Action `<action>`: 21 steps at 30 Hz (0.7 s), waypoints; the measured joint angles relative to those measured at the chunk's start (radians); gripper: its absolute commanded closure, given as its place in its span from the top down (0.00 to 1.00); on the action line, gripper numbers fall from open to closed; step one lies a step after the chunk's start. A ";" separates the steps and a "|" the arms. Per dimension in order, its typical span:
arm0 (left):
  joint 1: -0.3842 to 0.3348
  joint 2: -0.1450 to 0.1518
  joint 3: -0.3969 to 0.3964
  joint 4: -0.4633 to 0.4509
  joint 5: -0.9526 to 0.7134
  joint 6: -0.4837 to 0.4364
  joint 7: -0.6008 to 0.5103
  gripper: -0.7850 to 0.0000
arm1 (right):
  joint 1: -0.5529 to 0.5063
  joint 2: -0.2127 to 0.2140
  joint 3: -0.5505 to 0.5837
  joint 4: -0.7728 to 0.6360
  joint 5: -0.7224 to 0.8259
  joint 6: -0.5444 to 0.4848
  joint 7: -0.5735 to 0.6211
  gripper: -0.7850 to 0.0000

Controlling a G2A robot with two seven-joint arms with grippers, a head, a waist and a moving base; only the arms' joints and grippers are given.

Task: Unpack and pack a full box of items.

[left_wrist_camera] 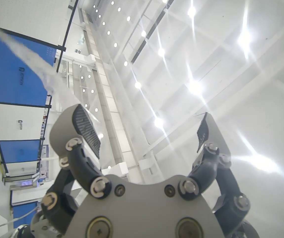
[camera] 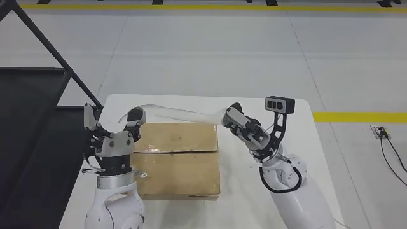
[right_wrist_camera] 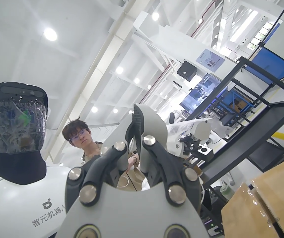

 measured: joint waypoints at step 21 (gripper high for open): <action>0.064 -0.003 -0.218 -0.040 -0.252 0.003 0.151 1.00 | 0.087 0.005 -0.058 -0.084 -0.244 0.254 -0.019 0.00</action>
